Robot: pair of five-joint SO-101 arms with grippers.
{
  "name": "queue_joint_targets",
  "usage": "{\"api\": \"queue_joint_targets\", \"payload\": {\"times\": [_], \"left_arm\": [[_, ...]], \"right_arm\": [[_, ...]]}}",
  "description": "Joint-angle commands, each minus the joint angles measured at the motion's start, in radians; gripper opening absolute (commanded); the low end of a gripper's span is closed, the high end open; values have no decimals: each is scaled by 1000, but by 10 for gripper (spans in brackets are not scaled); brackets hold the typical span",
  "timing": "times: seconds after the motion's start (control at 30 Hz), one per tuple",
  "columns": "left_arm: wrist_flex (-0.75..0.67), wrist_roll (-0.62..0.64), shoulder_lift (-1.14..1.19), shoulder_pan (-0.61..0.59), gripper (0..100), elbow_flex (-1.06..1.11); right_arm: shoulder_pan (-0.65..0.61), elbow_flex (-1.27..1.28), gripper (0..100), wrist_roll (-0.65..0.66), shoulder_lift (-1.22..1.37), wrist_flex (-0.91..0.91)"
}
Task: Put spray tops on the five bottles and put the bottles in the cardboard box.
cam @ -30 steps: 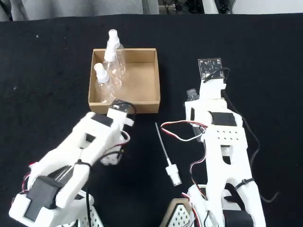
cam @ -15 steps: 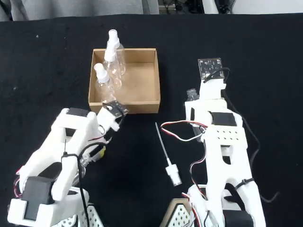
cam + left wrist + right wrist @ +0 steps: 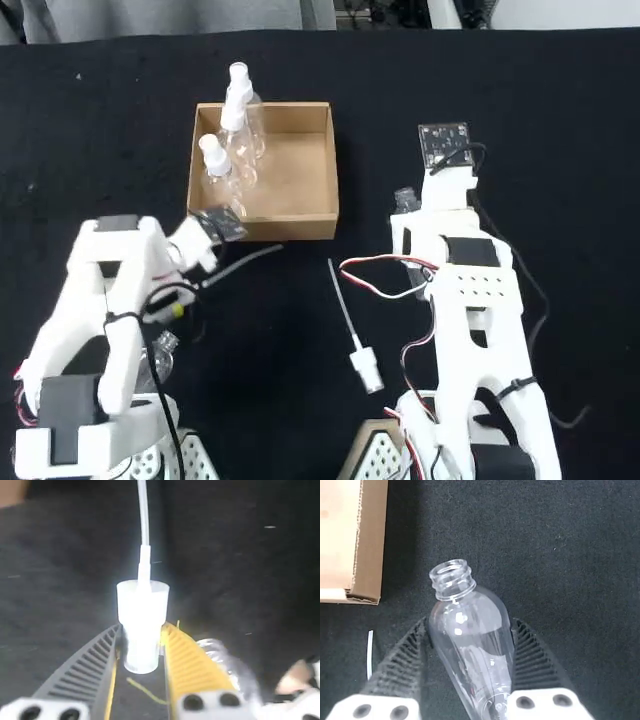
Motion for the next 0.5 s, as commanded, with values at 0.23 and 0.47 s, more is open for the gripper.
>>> {"api": "queue_joint_targets", "payload": {"times": [0.23, 0.47], "left_arm": [[-11, -236, 9, -145, 28, -188], [-152, -307, 9, -157, 30, -131]], "right_arm": [[21, -5, 57, -6, -48, -29], [23, 18, 57, -5, -47, -80]]}}
